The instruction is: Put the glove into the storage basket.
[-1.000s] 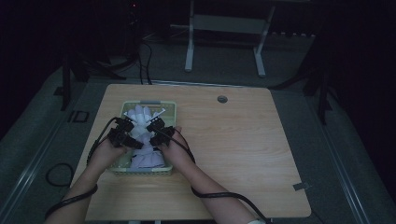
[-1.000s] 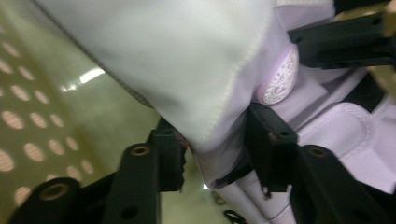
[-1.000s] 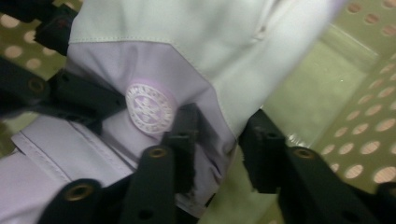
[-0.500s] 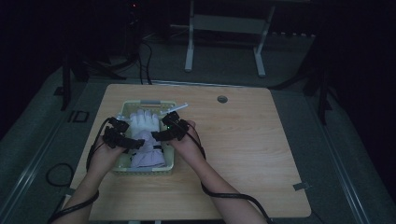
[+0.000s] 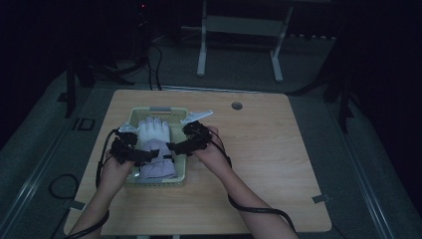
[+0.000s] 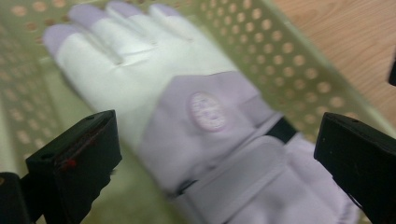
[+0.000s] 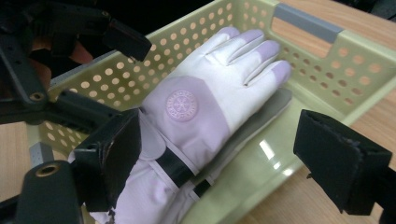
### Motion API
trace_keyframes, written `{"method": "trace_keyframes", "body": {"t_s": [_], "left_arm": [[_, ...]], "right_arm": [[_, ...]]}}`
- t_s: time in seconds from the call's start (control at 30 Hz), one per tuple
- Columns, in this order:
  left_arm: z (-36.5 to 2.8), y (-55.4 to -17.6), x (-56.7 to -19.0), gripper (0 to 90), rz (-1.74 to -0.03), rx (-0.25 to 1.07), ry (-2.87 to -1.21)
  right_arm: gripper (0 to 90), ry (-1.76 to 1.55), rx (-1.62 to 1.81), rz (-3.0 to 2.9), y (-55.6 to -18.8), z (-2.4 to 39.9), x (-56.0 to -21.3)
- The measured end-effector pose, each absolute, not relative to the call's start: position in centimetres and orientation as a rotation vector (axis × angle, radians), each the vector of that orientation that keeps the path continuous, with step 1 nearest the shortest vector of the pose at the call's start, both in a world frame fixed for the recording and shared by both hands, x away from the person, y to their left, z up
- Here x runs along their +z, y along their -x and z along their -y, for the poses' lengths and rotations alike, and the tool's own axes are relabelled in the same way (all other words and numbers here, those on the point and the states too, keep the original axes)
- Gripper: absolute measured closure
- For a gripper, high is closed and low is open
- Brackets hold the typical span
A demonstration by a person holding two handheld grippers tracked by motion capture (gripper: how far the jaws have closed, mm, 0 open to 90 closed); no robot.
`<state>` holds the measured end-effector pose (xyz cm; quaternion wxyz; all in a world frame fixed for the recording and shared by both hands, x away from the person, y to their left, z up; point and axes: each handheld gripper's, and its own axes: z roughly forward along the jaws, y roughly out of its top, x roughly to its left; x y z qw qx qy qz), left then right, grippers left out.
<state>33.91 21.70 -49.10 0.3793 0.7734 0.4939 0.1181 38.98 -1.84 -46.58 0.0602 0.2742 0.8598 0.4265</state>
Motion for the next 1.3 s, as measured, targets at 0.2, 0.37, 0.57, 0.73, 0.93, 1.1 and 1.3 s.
{"method": "trace_keyframes", "body": {"t_s": [0.2,0.37,0.57,0.73,0.93,1.1,1.3], "left_arm": [[-20.0,-33.3,-48.3,0.8,-1.216,0.311,-1.97],[-18.7,-32.9,-47.8,0.8,-1.136,0.234,-1.908],[-16.5,-32.7,-48.0,0.8,-1.098,0.226,-1.926],[-15.4,-32.4,-48.2,0.8,-1.074,0.218,-1.918],[-14.0,-31.7,-47.9,0.8,-1.031,0.228,-1.909],[-12.8,-31.0,-47.5,0.8,-0.971,0.189,-1.882],[-10.3,-29.8,-47.3,0.8,-0.879,0.17,-1.905]], "right_arm": [[15.1,-0.782,1.296,-2.606,-39.2,3.0,-46.4],[14.7,-0.757,1.276,-2.617,-39.3,3.8,-46.4],[14.3,-0.758,1.288,-2.597,-39.3,5.2,-46.0],[14.4,-0.75,1.291,-2.607,-39.1,6.6,-46.1],[14.4,-0.756,1.26,-2.596,-38.8,9.0,-46.6],[14.5,-0.77,1.276,-2.573,-38.5,10.8,-46.8],[14.6,-0.773,1.297,-2.569,-37.5,12.9,-47.2]]}}
